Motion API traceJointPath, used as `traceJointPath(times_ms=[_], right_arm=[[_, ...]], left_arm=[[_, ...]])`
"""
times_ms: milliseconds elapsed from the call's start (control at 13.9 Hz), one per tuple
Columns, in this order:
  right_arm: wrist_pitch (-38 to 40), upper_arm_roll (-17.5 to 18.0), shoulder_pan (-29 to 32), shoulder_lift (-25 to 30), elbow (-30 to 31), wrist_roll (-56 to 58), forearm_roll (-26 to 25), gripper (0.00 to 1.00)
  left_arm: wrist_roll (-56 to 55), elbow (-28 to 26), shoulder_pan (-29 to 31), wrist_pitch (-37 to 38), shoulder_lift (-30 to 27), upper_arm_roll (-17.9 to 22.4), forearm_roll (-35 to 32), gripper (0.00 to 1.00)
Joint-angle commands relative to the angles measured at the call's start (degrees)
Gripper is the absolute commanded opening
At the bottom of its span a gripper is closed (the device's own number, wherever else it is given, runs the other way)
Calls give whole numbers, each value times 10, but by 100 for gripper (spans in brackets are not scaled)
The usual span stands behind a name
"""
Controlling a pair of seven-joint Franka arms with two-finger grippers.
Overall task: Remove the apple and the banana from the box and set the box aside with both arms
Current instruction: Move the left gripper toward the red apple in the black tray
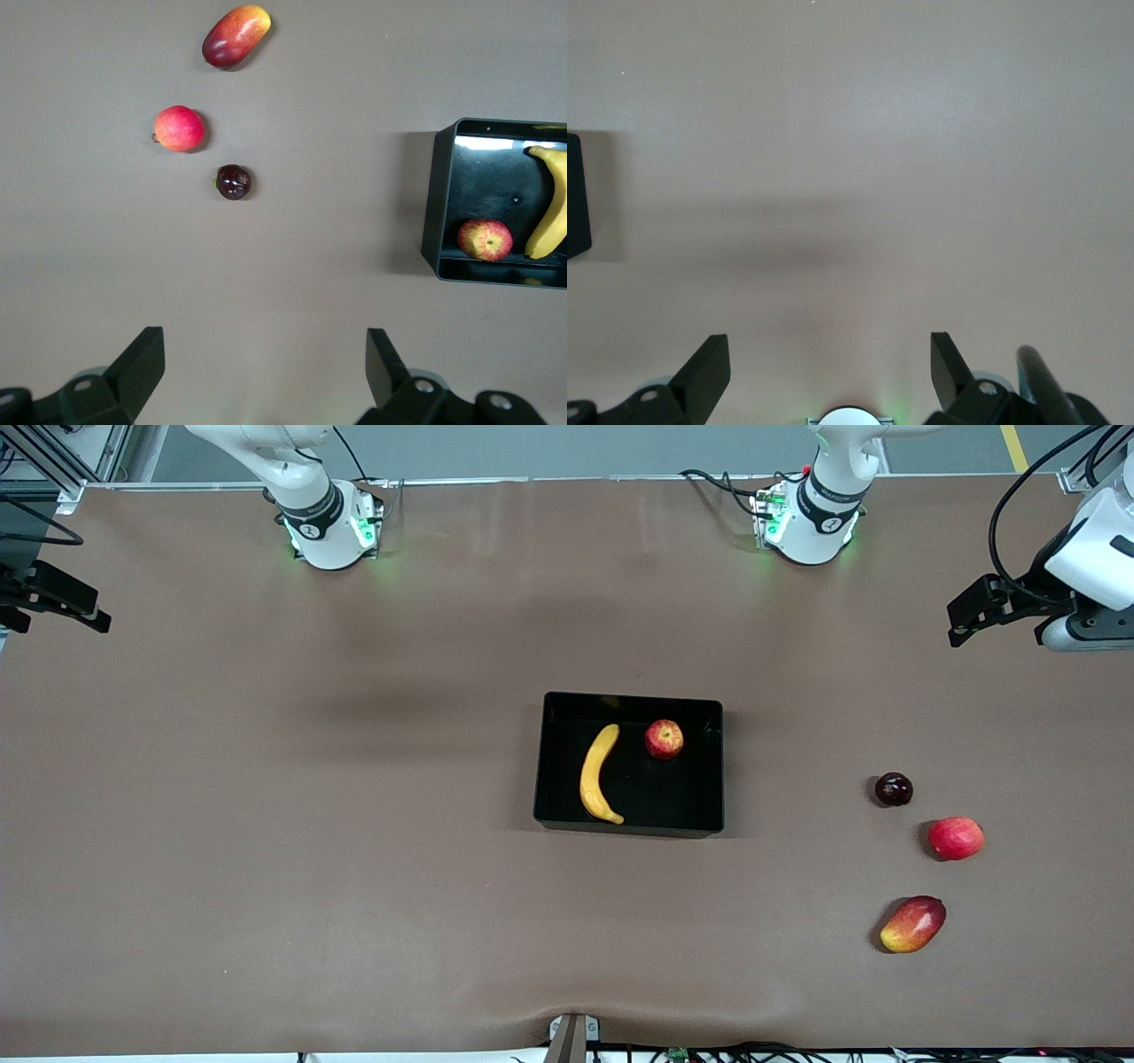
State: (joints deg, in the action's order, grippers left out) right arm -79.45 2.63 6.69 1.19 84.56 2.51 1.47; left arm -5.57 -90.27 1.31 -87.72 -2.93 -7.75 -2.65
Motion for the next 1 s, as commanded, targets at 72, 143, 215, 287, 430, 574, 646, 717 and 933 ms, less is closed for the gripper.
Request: traceJointPath(times_ms=[72,143,215,287,430,574,646,717,933], right_arm=[[9,9,15,-6,-11,6,13,100],[9,9,16,-6,-11,6,13,100],[9,9,16,-6,-11,6,13,100],[9,9,16,-6,-11,6,13,100],[9,9,15,-6,-11,6,13,100],[11,9,16,-6,-11,6,13,100],[10,9,18,-5,-10,6,13,100],[10,9,23,-5,-7,6,13,100],[9,9,24,-6,-7,6,13,100]], left_arm=[[11,9,2,11,0,0,2,100],[8,10,-1,11,1,1,2,100],[3,12,-4,11,3,0,-1,100],[1,15,-5,11,19,-2,-1,100],[-11,19,-3,11,33,-23,0,100],[-46,16,-4,2,54,-49,0,100],[-63,5,-3,-12,63,-64,0,100],[-77,-13,-3,-36,64,-77,0,100],[-151,-84,-4,-122,66,-132,0,100]])
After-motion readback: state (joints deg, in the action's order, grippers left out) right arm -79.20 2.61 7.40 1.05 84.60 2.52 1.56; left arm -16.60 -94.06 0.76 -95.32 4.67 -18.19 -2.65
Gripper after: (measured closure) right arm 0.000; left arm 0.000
